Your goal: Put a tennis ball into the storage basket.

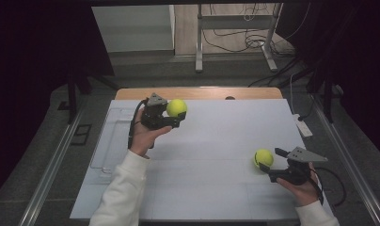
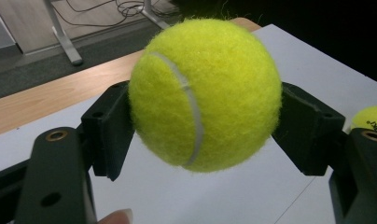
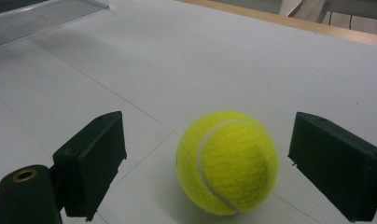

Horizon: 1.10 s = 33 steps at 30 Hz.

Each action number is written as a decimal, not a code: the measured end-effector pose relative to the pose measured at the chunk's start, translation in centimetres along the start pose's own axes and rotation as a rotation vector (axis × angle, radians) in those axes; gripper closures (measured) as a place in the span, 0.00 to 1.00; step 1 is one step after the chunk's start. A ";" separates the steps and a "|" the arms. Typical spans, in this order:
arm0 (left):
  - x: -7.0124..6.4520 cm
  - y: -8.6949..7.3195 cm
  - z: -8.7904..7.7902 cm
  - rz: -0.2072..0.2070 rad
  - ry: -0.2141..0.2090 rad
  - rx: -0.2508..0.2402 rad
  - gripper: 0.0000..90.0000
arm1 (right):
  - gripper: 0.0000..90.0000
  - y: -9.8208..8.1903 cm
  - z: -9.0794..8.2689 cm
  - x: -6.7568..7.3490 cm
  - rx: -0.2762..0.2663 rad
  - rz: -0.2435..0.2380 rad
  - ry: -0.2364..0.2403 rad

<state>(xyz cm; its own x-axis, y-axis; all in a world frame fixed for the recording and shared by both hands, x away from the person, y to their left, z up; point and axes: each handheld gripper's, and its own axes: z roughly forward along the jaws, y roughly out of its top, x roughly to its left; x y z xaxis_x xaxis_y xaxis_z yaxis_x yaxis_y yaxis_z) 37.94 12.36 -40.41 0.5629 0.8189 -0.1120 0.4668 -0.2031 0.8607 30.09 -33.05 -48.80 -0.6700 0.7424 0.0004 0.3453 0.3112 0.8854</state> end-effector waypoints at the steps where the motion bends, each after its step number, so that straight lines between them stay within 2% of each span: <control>1: 0.2 0.0 -0.1 -0.004 0.001 -0.003 0.30 | 0.13 0.0 0.0 0.0 -0.001 0.001 0.000; 13: 1.7 -0.1 -1.1 -0.040 0.034 -0.017 0.30 | 0.13 0.0 0.0 0.0 -0.001 0.002 -0.001; 33: 3.0 -0.2 -2.2 -0.065 0.058 -0.027 0.30 | 0.13 0.0 0.0 0.0 -0.002 -0.002 0.001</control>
<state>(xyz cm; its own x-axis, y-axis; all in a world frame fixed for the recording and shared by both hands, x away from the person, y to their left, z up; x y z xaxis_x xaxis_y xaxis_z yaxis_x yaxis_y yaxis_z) 38.05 16.06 -39.88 0.4907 0.8600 -0.1397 0.4822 -0.1345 0.8657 30.09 -33.03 -48.79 -0.6709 0.7415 -0.0009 0.3425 0.3110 0.8866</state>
